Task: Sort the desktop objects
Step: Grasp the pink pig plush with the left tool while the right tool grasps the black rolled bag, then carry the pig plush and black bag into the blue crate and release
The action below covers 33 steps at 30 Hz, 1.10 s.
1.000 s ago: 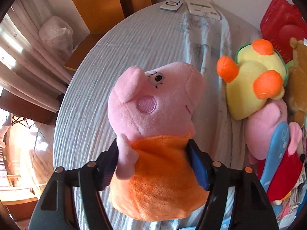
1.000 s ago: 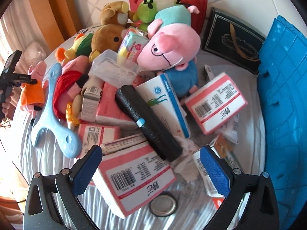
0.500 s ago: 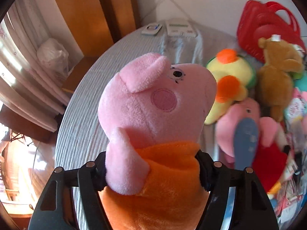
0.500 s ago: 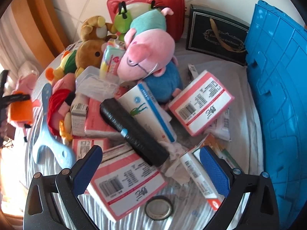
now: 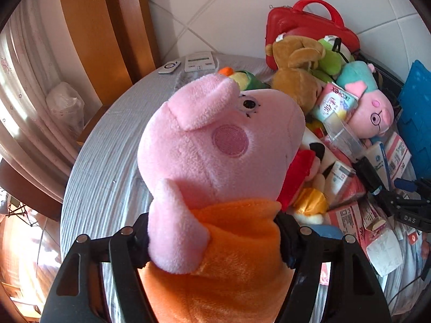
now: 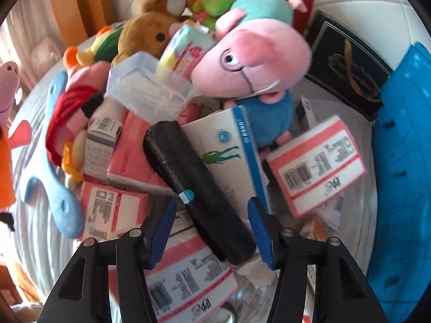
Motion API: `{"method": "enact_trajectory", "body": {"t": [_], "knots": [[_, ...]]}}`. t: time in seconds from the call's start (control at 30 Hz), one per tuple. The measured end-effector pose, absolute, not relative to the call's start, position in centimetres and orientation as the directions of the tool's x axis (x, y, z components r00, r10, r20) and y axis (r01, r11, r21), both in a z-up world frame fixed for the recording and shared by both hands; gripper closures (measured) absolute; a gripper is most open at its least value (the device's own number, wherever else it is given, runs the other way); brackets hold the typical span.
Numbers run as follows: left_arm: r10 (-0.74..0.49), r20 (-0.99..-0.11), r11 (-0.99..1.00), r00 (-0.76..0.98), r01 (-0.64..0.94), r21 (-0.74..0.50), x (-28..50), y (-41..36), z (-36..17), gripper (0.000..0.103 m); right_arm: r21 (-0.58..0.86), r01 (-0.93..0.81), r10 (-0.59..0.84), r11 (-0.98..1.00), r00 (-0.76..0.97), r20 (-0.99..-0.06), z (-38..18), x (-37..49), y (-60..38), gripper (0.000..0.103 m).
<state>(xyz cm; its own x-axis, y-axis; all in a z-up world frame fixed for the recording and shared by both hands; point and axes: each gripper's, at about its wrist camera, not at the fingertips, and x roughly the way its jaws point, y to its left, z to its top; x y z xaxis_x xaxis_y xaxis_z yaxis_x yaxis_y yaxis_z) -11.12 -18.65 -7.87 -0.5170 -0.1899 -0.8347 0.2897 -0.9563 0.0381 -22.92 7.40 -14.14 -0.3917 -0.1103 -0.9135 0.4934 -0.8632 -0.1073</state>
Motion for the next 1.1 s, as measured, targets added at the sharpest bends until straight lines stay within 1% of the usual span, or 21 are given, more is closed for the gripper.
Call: {"method": "enact_trajectory", "body": {"t": [0.1, 0.17, 0.27, 0.33, 0.4, 0.47, 0.53, 0.73, 0.93, 1.1], "knots": [[-0.165, -0.855, -0.961, -0.493, 0.275, 0.027, -11.5, -17.4, -9.2, 0.033, -0.153, 0.509, -0.074, -0.847, -0.398, -0.914, -15.9, -23.6, 6.1, 0.049], [-0.145, -0.864, -0.964, -0.482, 0.265, 0.014, -11.5, -16.8, -9.6, 0.033, -0.152, 0.519, -0.079, -0.841, -0.396, -0.915, -16.7, -23.8, 5.7, 0.058], [-0.139, -0.864, -0.969, -0.484, 0.248, 0.017, -11.4, -16.1, -9.5, 0.033, -0.165, 0.526, -0.089, -0.834, -0.424, -0.901, -16.2, -23.1, 5.6, 0.062], [-0.141, -0.857, -0.971, -0.497, 0.236, 0.023, -11.2, -15.6, -9.0, 0.033, -0.129, 0.524, -0.131, -0.842, -0.431, -0.893, -15.1, -22.4, 6.2, 0.065], [-0.146, -0.846, -0.974, -0.513, 0.225, 0.031, -10.9, -15.3, -8.2, 0.033, -0.060, 0.515, -0.191, -0.855, -0.419, -0.888, -13.5, -21.9, 7.2, 0.070], [-0.142, -0.832, -0.978, -0.537, 0.206, 0.034, -10.6, -14.6, -7.3, 0.033, -0.035, 0.495, -0.222, -0.868, -0.451, -0.865, -11.5, -21.2, 8.4, 0.072], [-0.135, -0.819, -0.982, -0.557, 0.187, 0.034, -10.5, -13.9, -6.4, 0.033, -0.044, 0.478, -0.222, -0.877, -0.487, -0.844, -10.0, -20.7, 9.2, 0.073], [-0.089, -0.768, -0.992, -0.634, 0.121, 0.014, -9.6, -10.5, -2.7, 0.033, 0.028, 0.440, -0.309, -0.898, -0.582, -0.752, -3.5, -18.0, 12.8, 0.073], [-0.034, -0.700, -0.999, -0.713, 0.027, 0.021, -8.7, -4.9, 1.4, 0.033, -0.001, 0.379, -0.285, -0.925, -0.699, -0.655, 2.8, -14.5, 17.0, 0.073], [0.027, -0.643, -0.998, -0.766, -0.058, 0.028, -8.5, 1.4, 5.0, 0.033, -0.014, 0.299, -0.234, -0.954, -0.777, -0.585, 7.5, -12.4, 23.0, 0.073]]}}
